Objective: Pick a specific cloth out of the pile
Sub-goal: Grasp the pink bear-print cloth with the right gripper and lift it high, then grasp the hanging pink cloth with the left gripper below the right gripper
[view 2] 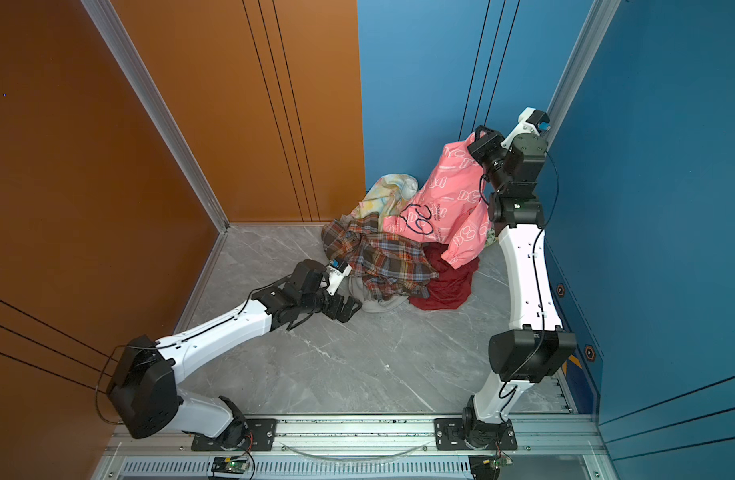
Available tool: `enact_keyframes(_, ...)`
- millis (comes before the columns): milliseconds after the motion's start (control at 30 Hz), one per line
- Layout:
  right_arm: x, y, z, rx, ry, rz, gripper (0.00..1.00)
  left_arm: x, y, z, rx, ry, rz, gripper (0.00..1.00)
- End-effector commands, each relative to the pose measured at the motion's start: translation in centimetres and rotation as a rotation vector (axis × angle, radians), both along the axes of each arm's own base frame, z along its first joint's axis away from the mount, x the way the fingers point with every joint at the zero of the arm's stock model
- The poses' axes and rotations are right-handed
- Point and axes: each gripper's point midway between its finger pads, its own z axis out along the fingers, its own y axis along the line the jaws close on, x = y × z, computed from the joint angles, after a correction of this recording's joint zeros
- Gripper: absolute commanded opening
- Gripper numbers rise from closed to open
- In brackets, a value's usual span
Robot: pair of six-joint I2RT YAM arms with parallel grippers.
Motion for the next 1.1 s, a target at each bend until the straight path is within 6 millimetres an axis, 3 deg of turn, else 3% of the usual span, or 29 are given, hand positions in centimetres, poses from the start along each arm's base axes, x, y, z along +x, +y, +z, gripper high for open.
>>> enact_keyframes(0, -8.1, -0.4, 10.2, -0.053, -0.282, -0.051, 0.0, 0.6, -0.3, 0.7, 0.018, -0.023, 0.016, 0.98)
enact_keyframes(133, -10.1, 0.3, 11.3, -0.064, -0.304, -0.023, 0.0, 1.5, -0.4, 1.2, 0.014, -0.049, 0.076, 0.98)
enact_keyframes(233, -10.7, 1.6, 10.9, -0.082, -0.28, 0.018, 0.0, 2.5, -1.9, 3.3, -0.07, -0.126, 0.101, 0.98)
enact_keyframes(567, -12.5, 5.1, 4.1, -0.159, -0.105, 0.091, 0.0, 8.1, -8.8, 12.3, -0.197, -0.465, 0.026, 0.98)
enact_keyframes(700, -12.8, 6.0, 1.1, -0.167, -0.039, 0.118, 0.0, 10.2, -12.4, 15.4, -0.292, -0.577, -0.059, 0.98)
enact_keyframes(800, -13.3, 6.6, 0.1, -0.169, -0.015, 0.14, 0.0, 11.3, -15.3, 17.3, -0.396, -0.653, -0.13, 0.98)
enact_keyframes(933, -13.6, 7.2, -0.8, -0.185, 0.012, 0.156, 0.0, 11.3, -19.2, 18.7, -0.529, -0.67, -0.272, 0.98)
enact_keyframes(1067, -13.8, 6.9, -1.7, -0.2, 0.036, 0.144, 0.0, 9.1, -21.6, 20.5, -0.672, -0.687, -0.392, 0.98)
